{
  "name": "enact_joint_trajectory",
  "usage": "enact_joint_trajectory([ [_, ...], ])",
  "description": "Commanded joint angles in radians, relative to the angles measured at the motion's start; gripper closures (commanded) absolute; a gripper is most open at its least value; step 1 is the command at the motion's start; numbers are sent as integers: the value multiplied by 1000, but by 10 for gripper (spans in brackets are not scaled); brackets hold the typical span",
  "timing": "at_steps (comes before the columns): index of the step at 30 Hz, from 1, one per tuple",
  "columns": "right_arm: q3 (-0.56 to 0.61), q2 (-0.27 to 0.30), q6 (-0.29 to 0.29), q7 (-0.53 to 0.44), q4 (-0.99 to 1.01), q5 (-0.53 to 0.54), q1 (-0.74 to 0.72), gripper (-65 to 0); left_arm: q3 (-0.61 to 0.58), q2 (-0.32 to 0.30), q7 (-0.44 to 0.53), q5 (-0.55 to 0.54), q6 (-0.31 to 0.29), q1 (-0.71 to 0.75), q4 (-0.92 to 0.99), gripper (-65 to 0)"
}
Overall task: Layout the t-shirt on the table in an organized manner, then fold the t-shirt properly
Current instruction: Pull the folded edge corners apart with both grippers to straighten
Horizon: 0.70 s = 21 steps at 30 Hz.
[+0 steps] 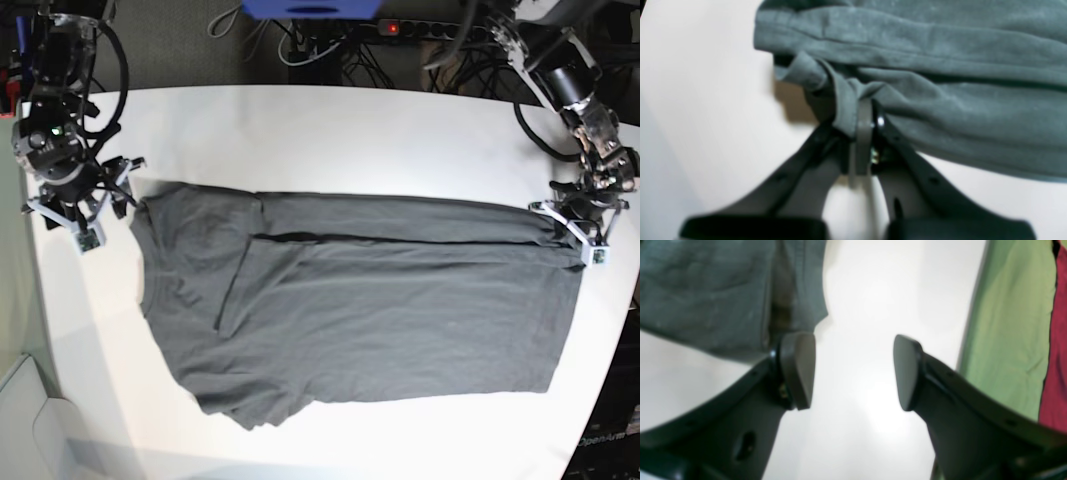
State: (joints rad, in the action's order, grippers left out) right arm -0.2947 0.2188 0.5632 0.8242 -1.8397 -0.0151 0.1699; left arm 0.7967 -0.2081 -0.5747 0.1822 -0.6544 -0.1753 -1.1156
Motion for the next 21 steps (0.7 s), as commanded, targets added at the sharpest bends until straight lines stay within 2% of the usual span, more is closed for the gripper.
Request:
enact_joint_trajectory([
  [1, -5, 9, 25, -19, -18, 8, -8, -377, 3, -18, 2, 4, 6, -8, -17, -4],
  [4, -1, 9, 57, 16, -16, 8, 9, -377, 3, -18, 2, -2, 6, 12, -21, -4],
  [8, 22, 1, 62, 22, -22, 10, 21, -398, 2, -18, 0, 1, 5, 18, -60, -4],
  [12, 36, -25, 135, 24, -25, 10, 18, -411, 2, -18, -5, 4, 5, 18, -67, -4],
  [15, 36, -49, 135, 22, -16, 10, 9, -411, 2, -18, -5, 4, 5, 18, -67, -4],
  [21, 38, -63, 135, 11, 61, 10, -46, -410, 2, -18, -5, 6, 5, 18, -67, -4],
])
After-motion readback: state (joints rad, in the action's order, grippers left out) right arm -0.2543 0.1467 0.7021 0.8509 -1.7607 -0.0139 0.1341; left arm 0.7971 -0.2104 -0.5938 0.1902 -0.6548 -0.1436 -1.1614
